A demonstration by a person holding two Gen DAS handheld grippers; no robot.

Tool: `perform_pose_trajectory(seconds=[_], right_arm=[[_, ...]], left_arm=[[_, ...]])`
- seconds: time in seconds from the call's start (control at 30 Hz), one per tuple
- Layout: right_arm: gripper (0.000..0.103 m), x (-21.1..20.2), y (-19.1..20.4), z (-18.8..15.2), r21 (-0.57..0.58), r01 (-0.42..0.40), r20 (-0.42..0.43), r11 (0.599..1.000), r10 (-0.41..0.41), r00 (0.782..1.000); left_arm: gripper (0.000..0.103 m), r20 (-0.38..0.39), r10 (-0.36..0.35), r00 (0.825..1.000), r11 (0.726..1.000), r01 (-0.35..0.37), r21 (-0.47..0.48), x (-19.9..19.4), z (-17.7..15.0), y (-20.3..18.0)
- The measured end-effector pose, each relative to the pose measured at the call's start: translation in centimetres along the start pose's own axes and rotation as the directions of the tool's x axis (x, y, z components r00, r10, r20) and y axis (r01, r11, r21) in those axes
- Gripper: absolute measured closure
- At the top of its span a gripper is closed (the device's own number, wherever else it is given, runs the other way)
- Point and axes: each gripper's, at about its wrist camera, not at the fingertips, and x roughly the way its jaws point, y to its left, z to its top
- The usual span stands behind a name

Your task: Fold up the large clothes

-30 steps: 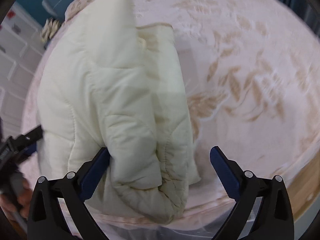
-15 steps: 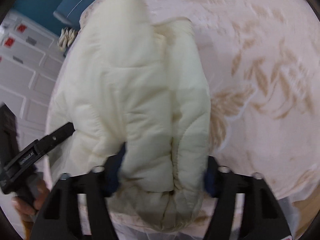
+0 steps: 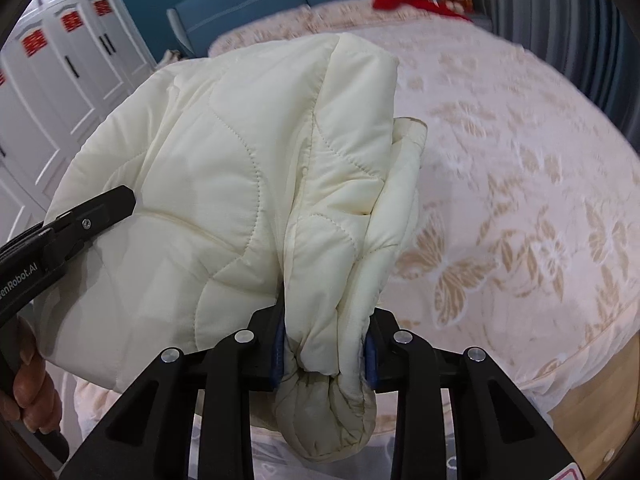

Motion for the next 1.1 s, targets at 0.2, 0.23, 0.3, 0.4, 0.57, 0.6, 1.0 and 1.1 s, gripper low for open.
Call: perform_pose_trajectory(seconds=[0.2, 0.23, 0.3, 0.4, 0.57, 0.6, 1.0, 1.1], right_arm=[[0.073, -2.5, 4.7, 1.2, -0.095, 0.01, 0.086, 0.995, -0.002, 0.996], [0.073, -2.6, 5.4, 1.5, -0.111, 0.008, 0.096, 0.994, 0.003, 0.995], [0.073, -2.7, 7.0, 2.0, -0.145, 0.007, 0.112, 0.989, 0.009, 0.994], [0.073, -2.9, 9.8, 2.8, -0.196, 0.017, 0.135, 0.98, 0.01, 0.991], [0.074, -2.5, 13.2, 4.2, -0.252, 0.029, 0.174, 0.967, 0.016, 0.985], [0.074, -2.4, 13.8, 4.5, -0.259, 0.033, 0.18, 0.965, 0.014, 0.984], [0.074, 3.7, 18.4, 7.1, -0.325, 0.104, 0.188, 0.94, -0.043, 0.981], [0.074, 6.3, 18.5, 7.4, -0.323, 0.115, 0.166, 0.94, -0.064, 0.984]], left_arm=[[0.056, 0.074, 0.039, 0.997, 0.999, -0.037, -0.026, -4.0, -0.2, 3.4], [0.056, 0.085, 0.047, 0.995, 0.998, -0.045, -0.032, -4.5, -0.3, 4.0], [0.056, 0.105, 0.066, 0.992, 0.997, -0.062, -0.041, -5.4, -0.3, 5.2], [0.056, 0.13, 0.094, 0.987, 0.994, -0.086, -0.061, -6.4, -0.2, 7.4], [0.056, 0.168, 0.115, 0.979, 0.99, -0.1, -0.095, -6.9, -0.1, 11.0], [0.056, 0.173, 0.116, 0.978, 0.99, -0.101, -0.098, -6.9, 0.0, 11.6], [0.056, 0.196, 0.143, 0.97, 0.987, -0.126, -0.1, -1.8, 0.4, 16.8], [0.056, 0.191, 0.143, 0.971, 0.988, -0.128, -0.089, 0.0, 0.2, 17.3]])
